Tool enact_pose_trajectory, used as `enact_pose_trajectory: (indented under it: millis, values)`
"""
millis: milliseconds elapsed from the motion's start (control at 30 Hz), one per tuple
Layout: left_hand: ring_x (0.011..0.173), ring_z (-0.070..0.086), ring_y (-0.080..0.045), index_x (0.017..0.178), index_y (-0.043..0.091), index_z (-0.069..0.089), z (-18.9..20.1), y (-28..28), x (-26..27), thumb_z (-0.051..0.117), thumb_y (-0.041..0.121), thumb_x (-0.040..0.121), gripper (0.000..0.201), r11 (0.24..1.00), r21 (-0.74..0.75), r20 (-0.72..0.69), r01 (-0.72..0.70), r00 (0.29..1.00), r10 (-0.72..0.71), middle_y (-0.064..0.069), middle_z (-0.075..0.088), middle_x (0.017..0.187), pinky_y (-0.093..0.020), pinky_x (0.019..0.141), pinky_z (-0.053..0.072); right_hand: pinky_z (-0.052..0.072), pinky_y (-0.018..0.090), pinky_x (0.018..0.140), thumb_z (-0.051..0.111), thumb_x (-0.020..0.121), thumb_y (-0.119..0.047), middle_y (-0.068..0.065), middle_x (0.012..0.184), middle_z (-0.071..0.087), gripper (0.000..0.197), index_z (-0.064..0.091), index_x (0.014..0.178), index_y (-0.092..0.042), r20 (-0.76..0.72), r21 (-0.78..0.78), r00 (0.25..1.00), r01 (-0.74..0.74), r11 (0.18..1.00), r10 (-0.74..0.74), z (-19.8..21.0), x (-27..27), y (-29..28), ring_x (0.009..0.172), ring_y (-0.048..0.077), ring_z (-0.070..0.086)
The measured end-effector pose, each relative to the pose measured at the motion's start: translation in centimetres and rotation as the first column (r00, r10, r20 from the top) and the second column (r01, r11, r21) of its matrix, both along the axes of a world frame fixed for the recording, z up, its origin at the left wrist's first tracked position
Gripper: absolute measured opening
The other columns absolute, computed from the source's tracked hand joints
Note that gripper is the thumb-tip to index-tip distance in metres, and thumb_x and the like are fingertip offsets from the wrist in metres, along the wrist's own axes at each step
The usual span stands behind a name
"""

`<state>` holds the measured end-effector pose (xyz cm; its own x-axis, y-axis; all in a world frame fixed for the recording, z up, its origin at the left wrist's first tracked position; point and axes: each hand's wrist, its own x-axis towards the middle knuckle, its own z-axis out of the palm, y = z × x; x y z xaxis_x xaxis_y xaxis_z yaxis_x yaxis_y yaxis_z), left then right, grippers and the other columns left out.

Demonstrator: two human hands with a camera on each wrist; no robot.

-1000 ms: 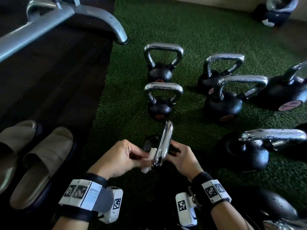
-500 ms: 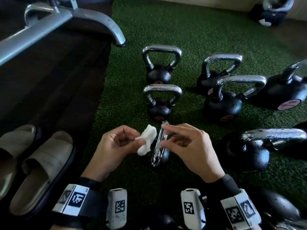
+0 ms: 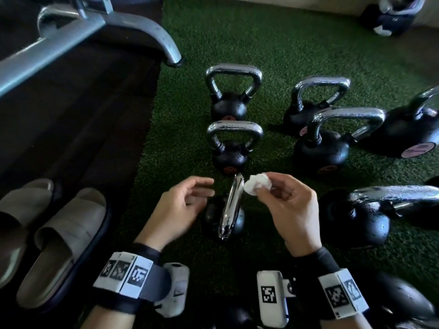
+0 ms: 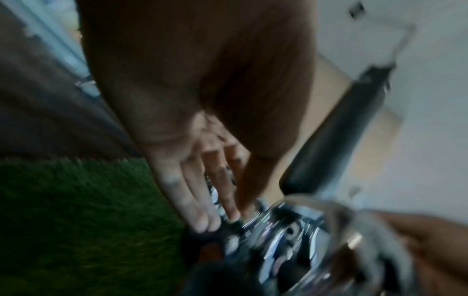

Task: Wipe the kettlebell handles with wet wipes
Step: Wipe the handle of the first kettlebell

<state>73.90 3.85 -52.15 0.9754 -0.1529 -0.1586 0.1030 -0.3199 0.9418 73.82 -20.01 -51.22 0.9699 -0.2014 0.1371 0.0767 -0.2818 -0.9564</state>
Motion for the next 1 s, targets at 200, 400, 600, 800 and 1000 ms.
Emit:
enact_pose_trajectory:
  millis: [200,400,600,800,1000]
  values:
    - [0.157,-0.004,-0.002,0.164,0.023,0.003,-6.9,-1.7,-0.5,0.091,0.051,0.063,0.137,0.807,0.437,0.049,0.397,0.886,-0.462,0.01,0.0,0.171,-0.02,0.126,0.013,0.064,0.049,0.083,0.087,0.078,-0.022,-0.006,0.087,0.08,0.019,0.076,0.091,-0.029,-0.237,-0.042,0.971,0.036,0.998,-0.045,-5.0,1.9,-0.3,0.08,0.014,0.077]
    - [0.144,0.042,-0.024,0.157,0.002,0.03,-7.3,-4.0,-1.2,0.077,0.054,0.076,0.107,0.867,0.486,0.286,0.11,0.917,-0.277,-0.007,0.037,0.157,-0.009,0.116,0.022,0.053,0.009,0.077,0.079,0.089,-0.021,-0.013,0.097,0.075,0.017,0.08,0.106,-0.024,-0.244,-0.203,0.97,-0.048,0.978,-0.003,-6.0,2.2,2.2,0.082,0.001,0.069]
    - [0.143,0.038,-0.013,0.16,0.013,0.024,-7.5,-3.8,-1.2,0.082,0.048,0.076,0.108,0.905,0.41,0.244,0.115,0.942,-0.23,0.0,0.033,0.157,0.009,0.103,0.011,0.043,0.002,0.079,0.076,0.093,-0.02,-0.009,0.104,0.079,0.02,0.081,0.112,-0.021,-0.224,-0.254,0.974,-0.034,0.967,-0.024,-5.4,2.9,2.7,0.096,0.005,0.071]
    - [0.139,0.04,-0.008,0.161,0.02,0.02,-7.5,-3.8,-0.9,0.083,0.049,0.076,0.109,0.907,0.401,0.195,0.126,0.956,-0.22,0.005,0.031,0.155,0.011,0.097,0.012,0.058,0.032,0.098,0.08,0.088,-0.016,-0.01,0.103,0.08,0.026,0.08,0.113,-0.025,-0.235,-0.159,0.972,-0.031,0.987,-0.007,-5.3,3.1,2.7,0.097,0.002,0.073]
    - [0.133,0.052,-0.013,0.159,0.027,0.024,-6.8,-3.6,-0.6,0.084,0.048,0.075,0.105,0.918,0.38,0.155,0.116,0.97,-0.187,0.01,0.034,0.153,-0.021,0.107,0.039,0.061,0.039,0.092,0.075,0.092,-0.008,-0.01,0.104,0.079,0.025,0.081,0.11,-0.024,-0.017,-0.146,1.0,0.004,0.989,-0.007,-4.1,3.9,3.0,0.096,0.006,0.075]
